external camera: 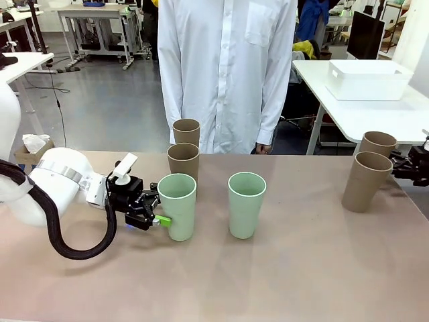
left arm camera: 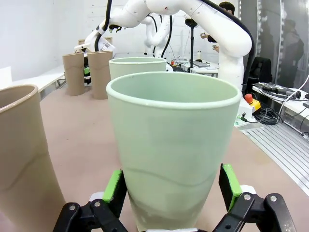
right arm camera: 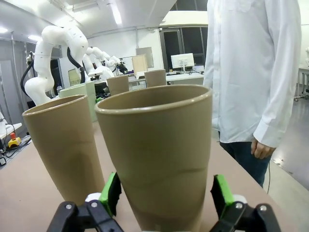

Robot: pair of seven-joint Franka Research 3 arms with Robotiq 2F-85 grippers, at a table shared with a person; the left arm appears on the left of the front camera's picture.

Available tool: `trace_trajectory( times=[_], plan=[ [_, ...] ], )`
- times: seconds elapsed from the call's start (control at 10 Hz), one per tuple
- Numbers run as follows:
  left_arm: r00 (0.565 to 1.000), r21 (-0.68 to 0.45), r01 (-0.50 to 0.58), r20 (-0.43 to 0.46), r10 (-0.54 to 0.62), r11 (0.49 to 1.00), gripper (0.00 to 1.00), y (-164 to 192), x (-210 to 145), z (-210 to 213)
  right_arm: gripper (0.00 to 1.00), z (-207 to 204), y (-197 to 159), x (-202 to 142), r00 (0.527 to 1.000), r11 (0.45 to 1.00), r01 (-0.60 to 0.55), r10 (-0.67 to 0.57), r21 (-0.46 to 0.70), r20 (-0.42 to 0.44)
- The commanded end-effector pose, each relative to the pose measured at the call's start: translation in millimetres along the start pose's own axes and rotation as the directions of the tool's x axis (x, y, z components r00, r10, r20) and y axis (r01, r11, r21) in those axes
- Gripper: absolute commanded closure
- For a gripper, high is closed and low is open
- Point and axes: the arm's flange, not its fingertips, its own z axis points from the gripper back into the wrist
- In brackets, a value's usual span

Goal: Stack the cups and store them in the basket.
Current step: Pick up two Reusable plastic cups , one in each hand.

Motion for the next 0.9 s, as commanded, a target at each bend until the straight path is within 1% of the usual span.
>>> trace_trajectory(
  times=[0.0,0.5,0.8],
  plan=[
    [0.999,-0.001,0.042,0.024,-0.042,0.999,0.00,-1.2,-7.3,-10.3,0.00,-11.5,1.2,8.3,1.000,0.999,0.025,-0.024,-0.026,0.012],
    [0.998,-0.016,0.039,0.041,-0.038,0.999,0.00,5.1,-7.2,-25.5,0.00,-29.4,-1.1,6.5,0.999,0.999,0.044,-0.044,-0.008,0.018],
    [0.997,-0.011,0.045,0.057,-0.044,0.999,0.00,7.2,-7.1,-32.9,0.00,-31.2,1.4,5.6,0.998,0.998,0.056,-0.056,-0.001,0.028]
  ],
)
